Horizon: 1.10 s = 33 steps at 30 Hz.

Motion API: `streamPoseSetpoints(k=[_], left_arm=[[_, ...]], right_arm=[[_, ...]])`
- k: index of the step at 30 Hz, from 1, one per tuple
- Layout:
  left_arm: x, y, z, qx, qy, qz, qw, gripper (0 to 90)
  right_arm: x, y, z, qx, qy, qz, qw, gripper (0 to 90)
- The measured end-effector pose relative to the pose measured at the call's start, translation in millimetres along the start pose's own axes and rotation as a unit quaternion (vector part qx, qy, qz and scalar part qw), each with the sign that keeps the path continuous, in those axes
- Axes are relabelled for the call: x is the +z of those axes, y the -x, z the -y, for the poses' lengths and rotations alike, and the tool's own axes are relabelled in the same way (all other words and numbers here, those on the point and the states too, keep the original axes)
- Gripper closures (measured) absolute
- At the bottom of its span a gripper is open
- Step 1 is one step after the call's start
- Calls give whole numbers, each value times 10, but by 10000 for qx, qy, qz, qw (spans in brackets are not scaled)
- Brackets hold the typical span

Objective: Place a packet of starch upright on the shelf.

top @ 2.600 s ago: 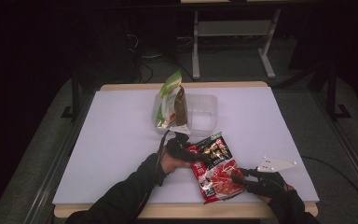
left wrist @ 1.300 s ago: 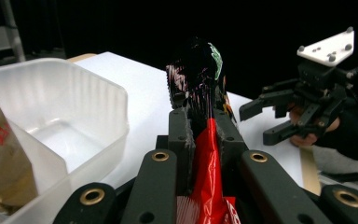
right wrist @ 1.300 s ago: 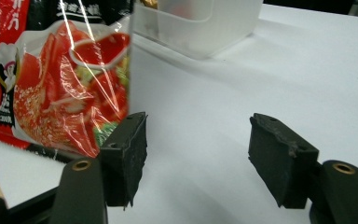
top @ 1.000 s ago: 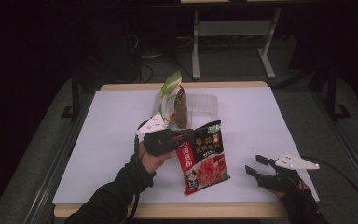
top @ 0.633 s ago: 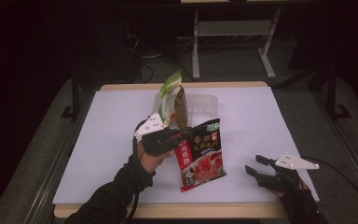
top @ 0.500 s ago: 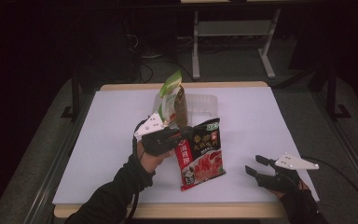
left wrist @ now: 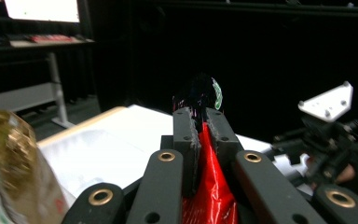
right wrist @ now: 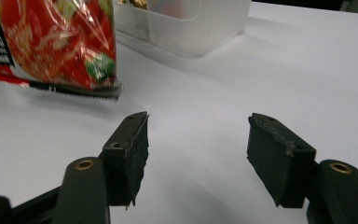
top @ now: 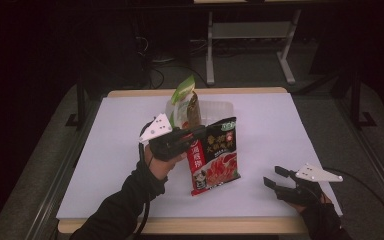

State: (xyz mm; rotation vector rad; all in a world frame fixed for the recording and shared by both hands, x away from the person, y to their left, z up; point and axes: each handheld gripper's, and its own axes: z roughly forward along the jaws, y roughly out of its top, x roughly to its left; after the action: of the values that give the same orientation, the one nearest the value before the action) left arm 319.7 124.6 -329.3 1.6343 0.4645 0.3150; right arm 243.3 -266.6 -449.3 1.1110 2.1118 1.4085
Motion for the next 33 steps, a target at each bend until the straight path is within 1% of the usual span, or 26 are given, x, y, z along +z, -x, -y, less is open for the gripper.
streamPoseSetpoints(k=[1,3,5,6,7,8,9,10,11,12,14,15,16,18,19,20,21,22,23,24,25,27,29,31,32,33], left_arm=[[-2,-23,-63,-25,89,-43,9999,847],[-5,-34,-95,-18,110,-87,9999,848],[9,-63,-195,37,179,-206,9996,849],[21,-83,-226,-8,195,-216,9996,848],[29,-99,-256,-30,219,-298,9993,848],[39,-110,-289,-29,256,-295,9992,849],[52,-114,-324,7,268,-314,9991,849],[61,-120,-359,36,303,-400,9987,849],[61,-120,-359,36,303,-400,9987,851],[68,-135,-397,-11,345,-357,9988,851],[98,-170,-515,95,382,-461,9982,852],[98,-170,-515,95,382,-461,9982,852],[121,-212,-570,74,415,-580,9974,853],[133,-241,-593,63,417,-599,9973,855],[154,-272,-616,44,414,-697,9967,854],[168,-286,-631,49,421,-735,9964,858],[203,-330,-659,2,439,-809,9958,861],[203,-330,-659,2,439,-809,9958,863],[224,-343,-670,0,438,-815,9957,865],[272,-365,-683,60,405,-906,9950,867],[272,-365,-683,60,405,-906,9950,867],[361,-420,-706,52,357,-979,9945,872],[392,-448,-723,5,364,-940,9949,875],[493,-479,-751,5,308,-1018,9943,880],[538,-493,-756,26,287,-992,9946,882],[620,-510,-765,92,221,-1132,9933,885]], right_arm=[[-1,3,1,1,-2,4,10000,378],[-7,4,-1,19,16,-8,10000,378],[-9,6,-1,21,22,2,10000,378],[-9,9,0,28,30,-9,10000,378],[-7,11,1,30,33,-15,10000,378],[-7,12,1,33,25,-5,10000,378],[-8,13,0,28,40,-8,10000,378],[-12,12,-1,31,46,-22,10000,378],[-16,12,-2,24,49,-7,10000,378],[-16,12,-2,24,49,-7,10000,378],[-28,21,-2,52,73,7,10000,380],[-32,25,-1,65,81,8,9999,380],[-34,27,-1,64,90,11,9999,380],[-37,29,-1,75,92,14,9999,380],[-39,30,0,82,100,14,9999,380],[-40,31,0,80,102,13,9999,380],[-39,31,1,81,91,14,9999,380],[-40,31,1,92,98,12,9999,381],[-42,30,1,97,104,4,9999,384],[-41,29,2,93,100,-3,9999,386],[-39,28,4,95,93,-7,9999,385],[-37,29,10,100,74,-22,9999,392],[-39,36,12,111,76,-31,9999,395],[-39,40,14,133,95,-43,9999,395],[-34,43,14,149,87,-32,9998,395],[-22,46,16,156,87,-81,9998,397]])
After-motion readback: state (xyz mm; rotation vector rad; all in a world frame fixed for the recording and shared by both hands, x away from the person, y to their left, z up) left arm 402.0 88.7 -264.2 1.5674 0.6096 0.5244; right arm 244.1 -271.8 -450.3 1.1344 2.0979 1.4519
